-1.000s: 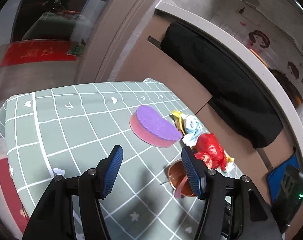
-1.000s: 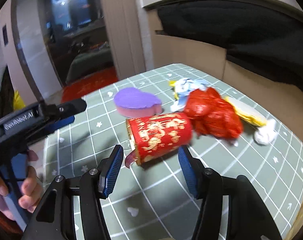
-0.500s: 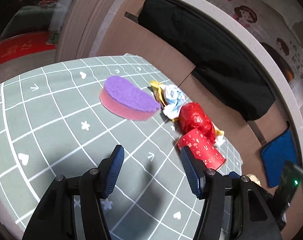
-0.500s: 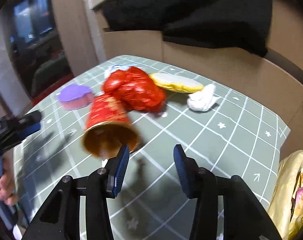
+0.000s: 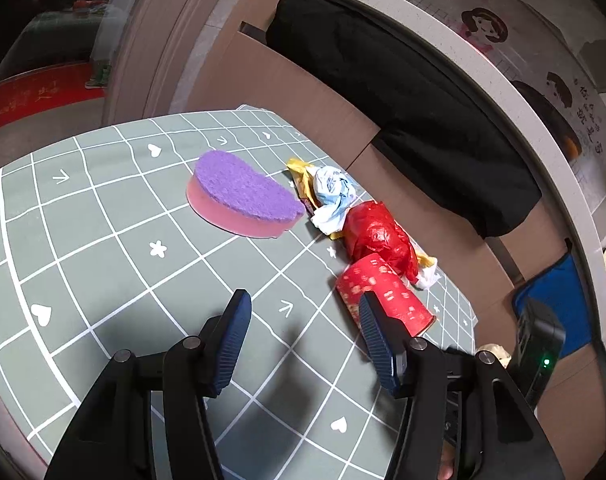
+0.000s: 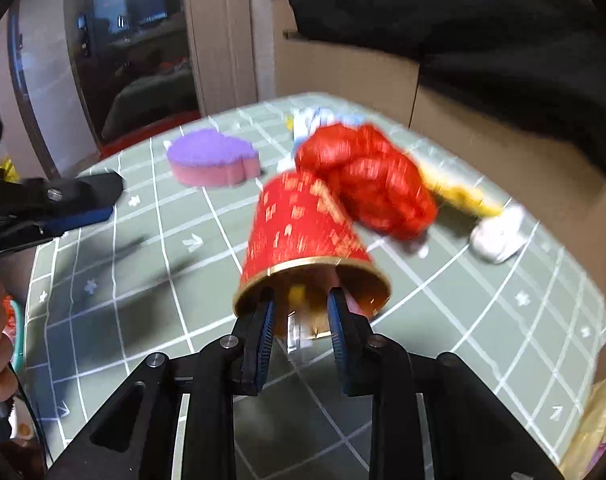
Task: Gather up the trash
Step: 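Grasp the red paper cup with the left gripper while the right grasps the clear plastic clamshell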
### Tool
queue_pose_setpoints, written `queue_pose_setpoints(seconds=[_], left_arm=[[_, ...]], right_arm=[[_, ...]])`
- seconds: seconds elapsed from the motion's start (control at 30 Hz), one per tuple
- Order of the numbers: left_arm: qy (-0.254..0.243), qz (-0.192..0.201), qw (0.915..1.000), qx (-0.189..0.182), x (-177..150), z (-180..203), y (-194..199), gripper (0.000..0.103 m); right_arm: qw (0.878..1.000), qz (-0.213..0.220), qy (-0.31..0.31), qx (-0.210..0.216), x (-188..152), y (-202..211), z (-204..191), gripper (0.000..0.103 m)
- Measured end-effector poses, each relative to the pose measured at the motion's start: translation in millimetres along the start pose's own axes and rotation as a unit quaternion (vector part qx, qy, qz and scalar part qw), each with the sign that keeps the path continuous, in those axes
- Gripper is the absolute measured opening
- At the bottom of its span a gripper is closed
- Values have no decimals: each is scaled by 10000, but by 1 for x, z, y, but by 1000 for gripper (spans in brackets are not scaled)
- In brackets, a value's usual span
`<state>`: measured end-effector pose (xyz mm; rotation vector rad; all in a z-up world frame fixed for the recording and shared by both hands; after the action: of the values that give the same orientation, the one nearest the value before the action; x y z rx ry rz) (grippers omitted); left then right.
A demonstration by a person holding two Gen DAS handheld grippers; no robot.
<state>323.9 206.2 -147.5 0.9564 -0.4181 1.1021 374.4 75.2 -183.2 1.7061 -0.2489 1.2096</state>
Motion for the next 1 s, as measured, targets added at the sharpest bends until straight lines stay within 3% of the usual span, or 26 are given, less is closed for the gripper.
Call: queue_pose_setpoints(seconds=[0.17,0.33,0.43,0.57,0.67,0.77,0.8,1.0], left_arm=[[-174,-41,9998,-69,-8,13,-3,56],[-307,-214,9983,-442,-25,47,-9,56],[-625,-226,9966,-487,-37,74,-12,56],[-1546,110,9877,-195,-52,116,-18,56],[-2553,449,9654,272,-64,142,-29,56],[-3173,457,9445,723,-74,154,-47,56],[-3236,419,9416,829,-75,155,-52,56],[-2758,528,9507,1314,-63,143,-72,52]], right_arm=[[9991,-18,-406,109,-14,25,15,8],[9952,97,-949,-219,-34,78,51,8],[9902,219,-1280,-514,-49,103,79,8],[9844,289,-1558,-768,-63,120,107,8],[9819,402,-1665,-810,-68,130,116,8],[9803,573,-1705,-819,-66,139,122,8],[9799,636,-1701,-821,-64,141,124,8],[9801,829,-1615,-803,-54,142,128,8]])
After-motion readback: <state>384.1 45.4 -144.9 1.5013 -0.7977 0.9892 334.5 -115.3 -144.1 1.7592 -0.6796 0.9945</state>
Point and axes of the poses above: each gripper's, at about its wrist camera, not at the fingertips, and y roughly against the way its jaws point, z to its right, x to its top, the point moved 7 cm from there along -y, roughly the way its jaws point, and after that the axes turned 13 degrees about z, right-handed, at the moved point
